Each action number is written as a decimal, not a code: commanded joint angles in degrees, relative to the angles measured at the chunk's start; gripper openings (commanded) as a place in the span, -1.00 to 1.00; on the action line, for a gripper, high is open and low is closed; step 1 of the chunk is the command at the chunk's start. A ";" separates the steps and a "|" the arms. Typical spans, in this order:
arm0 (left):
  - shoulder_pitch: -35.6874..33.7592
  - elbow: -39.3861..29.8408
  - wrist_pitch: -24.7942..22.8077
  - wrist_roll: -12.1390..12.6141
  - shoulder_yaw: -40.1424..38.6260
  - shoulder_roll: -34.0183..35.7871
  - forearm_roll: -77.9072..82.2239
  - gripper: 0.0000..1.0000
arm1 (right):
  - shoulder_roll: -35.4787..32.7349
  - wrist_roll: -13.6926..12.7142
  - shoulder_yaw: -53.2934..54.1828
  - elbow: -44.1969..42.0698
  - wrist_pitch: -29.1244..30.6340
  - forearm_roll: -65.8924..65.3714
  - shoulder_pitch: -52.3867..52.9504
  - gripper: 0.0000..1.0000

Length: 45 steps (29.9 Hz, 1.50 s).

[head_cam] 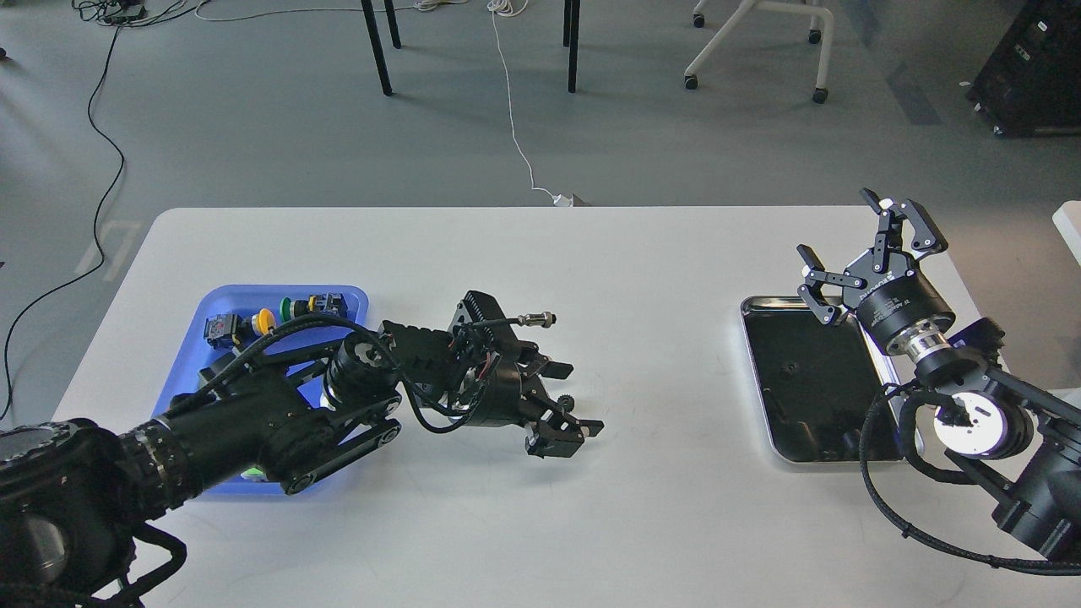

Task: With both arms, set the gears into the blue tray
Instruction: 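Reach the left gripper to the black gear on the table and grasp it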

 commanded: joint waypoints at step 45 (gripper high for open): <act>-6.83 5.36 1.44 0.00 1.29 2.07 -0.01 -0.76 | 0.08 0.00 0.08 -0.01 -0.16 0.00 -0.20 0.94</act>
